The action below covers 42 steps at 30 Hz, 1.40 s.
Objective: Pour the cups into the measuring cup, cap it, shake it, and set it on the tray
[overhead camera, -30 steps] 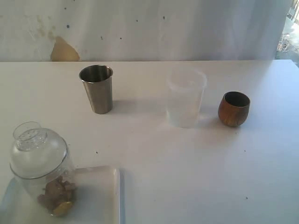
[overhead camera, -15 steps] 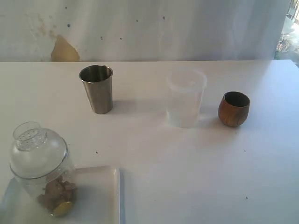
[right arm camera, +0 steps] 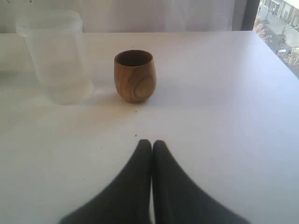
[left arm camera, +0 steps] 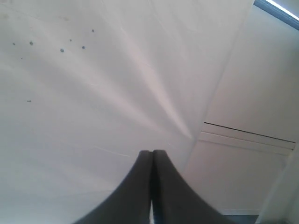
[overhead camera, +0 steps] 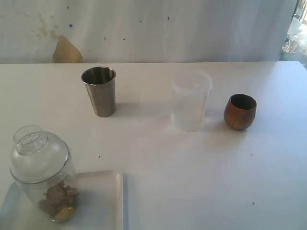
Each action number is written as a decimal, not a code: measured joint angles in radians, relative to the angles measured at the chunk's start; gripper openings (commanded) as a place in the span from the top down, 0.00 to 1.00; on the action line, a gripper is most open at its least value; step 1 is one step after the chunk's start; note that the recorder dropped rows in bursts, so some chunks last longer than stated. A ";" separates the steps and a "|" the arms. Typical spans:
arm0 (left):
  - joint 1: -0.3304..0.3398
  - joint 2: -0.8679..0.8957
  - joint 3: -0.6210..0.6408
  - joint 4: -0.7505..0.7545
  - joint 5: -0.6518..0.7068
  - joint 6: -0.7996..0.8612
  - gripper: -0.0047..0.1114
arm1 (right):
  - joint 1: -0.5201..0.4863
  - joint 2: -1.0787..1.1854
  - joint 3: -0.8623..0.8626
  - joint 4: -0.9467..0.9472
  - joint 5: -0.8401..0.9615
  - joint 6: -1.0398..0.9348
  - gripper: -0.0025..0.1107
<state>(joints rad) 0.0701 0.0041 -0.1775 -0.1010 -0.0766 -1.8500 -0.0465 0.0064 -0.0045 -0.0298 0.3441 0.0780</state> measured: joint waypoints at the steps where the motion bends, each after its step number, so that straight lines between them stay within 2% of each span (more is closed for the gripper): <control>1: 0.000 0.000 0.010 0.010 -0.010 0.000 0.96 | 0.000 0.000 0.000 0.000 0.000 0.000 0.98; 11: 0.000 0.000 0.168 0.063 0.002 0.012 0.96 | 0.000 0.000 0.000 0.000 0.000 0.000 0.98; 15: 0.000 0.000 0.173 0.066 0.042 0.108 0.96 | 0.000 0.000 0.000 0.000 0.000 0.000 0.98; 18: 0.000 0.000 0.173 0.066 0.098 0.286 0.96 | 0.000 0.000 0.000 0.000 0.000 0.000 0.98; 20: 0.000 0.000 0.173 0.067 0.119 0.493 0.96 | 0.000 0.000 0.000 0.000 0.000 0.000 0.98; 26: 0.000 0.000 0.173 0.010 0.184 1.445 0.96 | 0.000 0.000 0.000 0.000 0.000 0.000 0.98; 29: 0.000 0.000 0.173 -0.006 0.267 1.732 0.96 | 0.000 0.000 0.000 0.000 0.000 0.000 0.98; 33: 0.000 0.000 0.173 -0.006 0.304 1.886 0.96 | 0.000 0.000 0.000 0.000 0.000 0.000 0.98; 42: 0.000 0.000 0.173 0.006 0.297 1.915 0.96 | 0.000 0.000 0.000 0.000 0.000 0.000 0.98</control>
<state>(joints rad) 0.0701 0.0041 -0.0049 -0.0949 0.2202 0.0648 -0.0465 0.0064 -0.0045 -0.0298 0.3441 0.0780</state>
